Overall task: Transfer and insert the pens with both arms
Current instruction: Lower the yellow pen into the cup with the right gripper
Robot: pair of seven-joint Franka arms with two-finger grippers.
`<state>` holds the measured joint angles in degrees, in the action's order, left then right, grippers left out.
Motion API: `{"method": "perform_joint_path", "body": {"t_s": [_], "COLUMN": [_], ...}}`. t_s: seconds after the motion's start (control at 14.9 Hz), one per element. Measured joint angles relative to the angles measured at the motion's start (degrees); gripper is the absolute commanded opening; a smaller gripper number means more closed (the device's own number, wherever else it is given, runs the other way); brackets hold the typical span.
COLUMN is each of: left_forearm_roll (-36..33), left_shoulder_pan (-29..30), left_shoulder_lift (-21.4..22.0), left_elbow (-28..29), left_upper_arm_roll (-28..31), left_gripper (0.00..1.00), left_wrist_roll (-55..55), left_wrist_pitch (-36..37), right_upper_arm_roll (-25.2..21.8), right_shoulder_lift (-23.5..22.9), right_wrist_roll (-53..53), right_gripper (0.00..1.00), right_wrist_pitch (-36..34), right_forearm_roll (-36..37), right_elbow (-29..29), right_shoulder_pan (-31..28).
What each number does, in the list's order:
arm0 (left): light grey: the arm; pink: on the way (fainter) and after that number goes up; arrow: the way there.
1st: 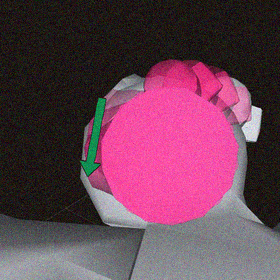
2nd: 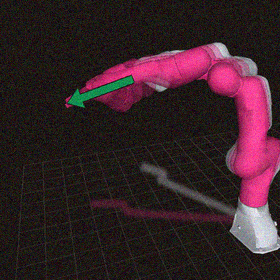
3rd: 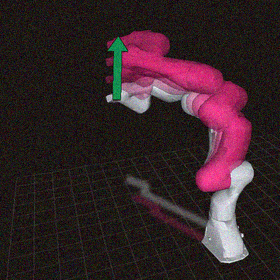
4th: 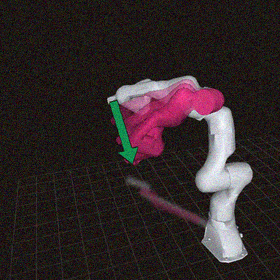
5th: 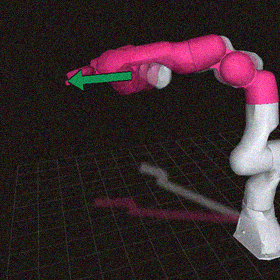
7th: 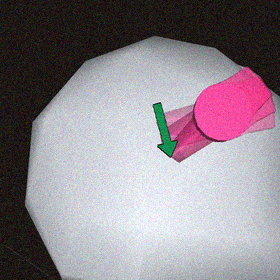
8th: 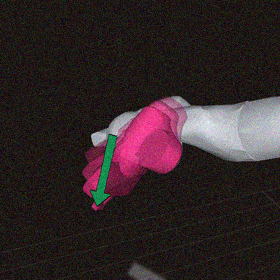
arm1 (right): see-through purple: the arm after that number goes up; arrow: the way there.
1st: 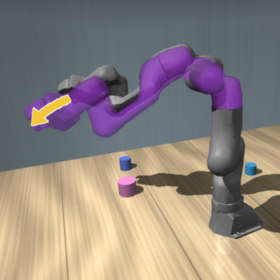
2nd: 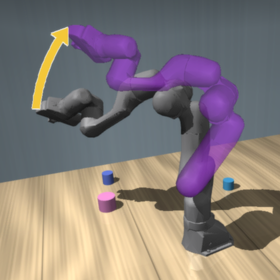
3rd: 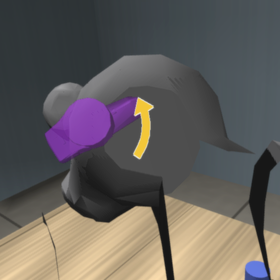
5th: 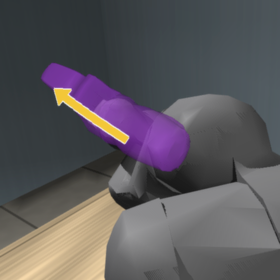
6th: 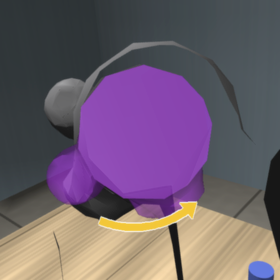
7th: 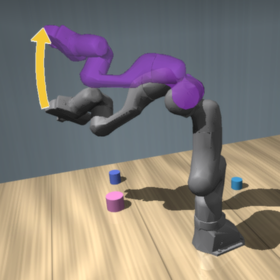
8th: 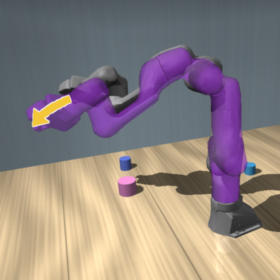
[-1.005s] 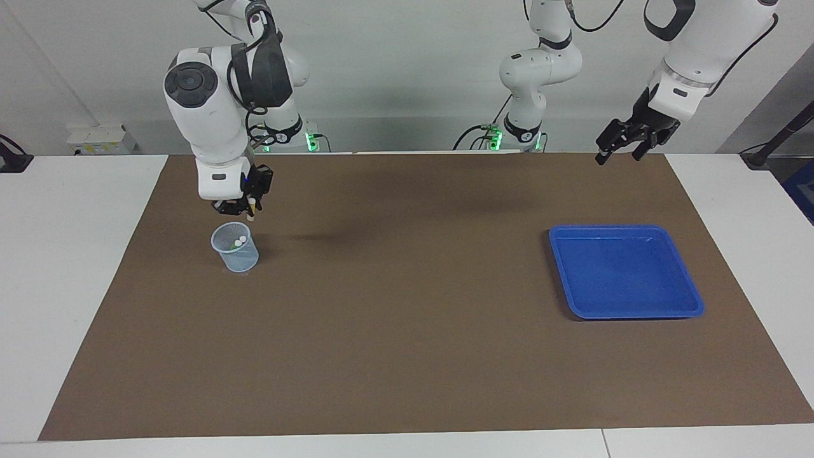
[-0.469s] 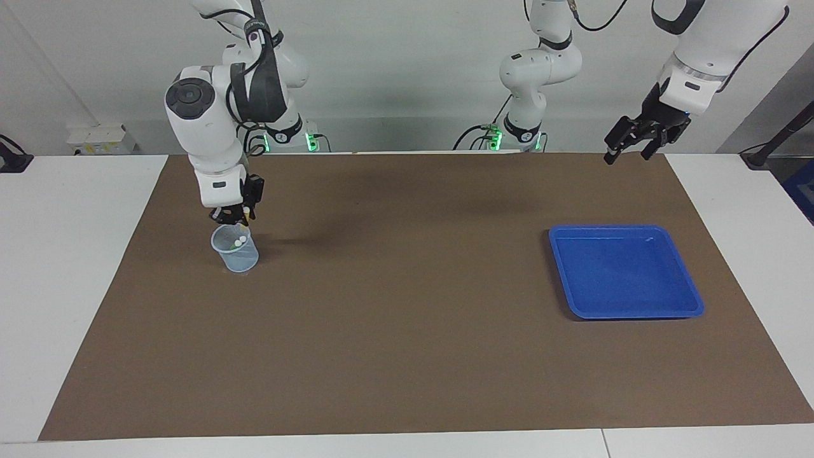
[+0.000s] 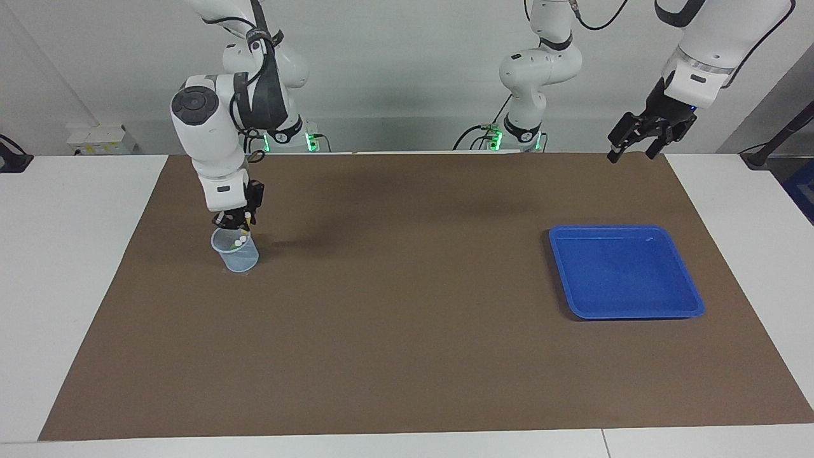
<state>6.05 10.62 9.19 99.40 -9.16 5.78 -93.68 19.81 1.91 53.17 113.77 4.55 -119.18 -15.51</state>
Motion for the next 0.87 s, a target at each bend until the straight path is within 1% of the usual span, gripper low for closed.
{"method": "perform_joint_path", "body": {"t_s": [0.07,0.13,0.2,0.27,0.33,0.4,0.54,0.67,0.87], "left_forearm_roll": [-2.2,-4.2,-5.6,-6.4,-6.9,-7.1,-8.0,-8.1,-7.9], "left_shoulder_pan": [-0.6,-1.5,-2.5,-3.6,-4.8,-6.0,-7.8,-8.5,-9.1], "left_shoulder_lift": [-0.9,-1.9,-2.8,-3.7,-4.4,-5.0,-6.0,-6.7,-6.8], "left_elbow": [-1.8,-3.8,-5.7,-7.3,-8.5,-9.1,-9.4,-9.6,-9.7], "left_upper_arm_roll": [0.1,0.2,0.5,1.1,2.0,3.1,4.8,5.4,5.4], "left_gripper": [1.00,1.00,1.00,1.00,1.00,1.00,1.00,1.00,1.00], "left_wrist_roll": [-0.2,-0.2,-0.2,-0.2,-0.2,-0.2,-0.4,-0.7,-1.0], "left_wrist_pitch": [0.7,1.9,3.2,4.3,5.2,5.7,5.9,5.9,5.9], "right_upper_arm_roll": [0.0,0.0,0.0,0.0,0.0,0.0,0.0,0.1,0.5], "right_shoulder_lift": [0.0,0.0,0.0,0.0,0.0,0.0,0.0,0.1,0.9], "right_wrist_roll": [0.1,0.2,0.2,0.2,0.2,0.2,0.2,0.2,0.1], "right_gripper": [0.05,0.26,0.49,0.65,0.91,1.00,1.00,1.00,1.00], "right_wrist_pitch": [0.0,0.1,0.7,1.8,2.7,3.2,3.3,3.2,0.4], "right_forearm_roll": [0.0,0.0,0.0,0.0,0.0,0.0,0.0,0.0,0.0], "right_elbow": [0.0,-0.1,-0.3,-0.8,-1.4,-1.8,-2.0,-1.9,0.2], "right_shoulder_pan": [-0.1,-0.2,-0.2,-0.3,-0.3,-0.3,-0.3,-0.3,-0.3]}}
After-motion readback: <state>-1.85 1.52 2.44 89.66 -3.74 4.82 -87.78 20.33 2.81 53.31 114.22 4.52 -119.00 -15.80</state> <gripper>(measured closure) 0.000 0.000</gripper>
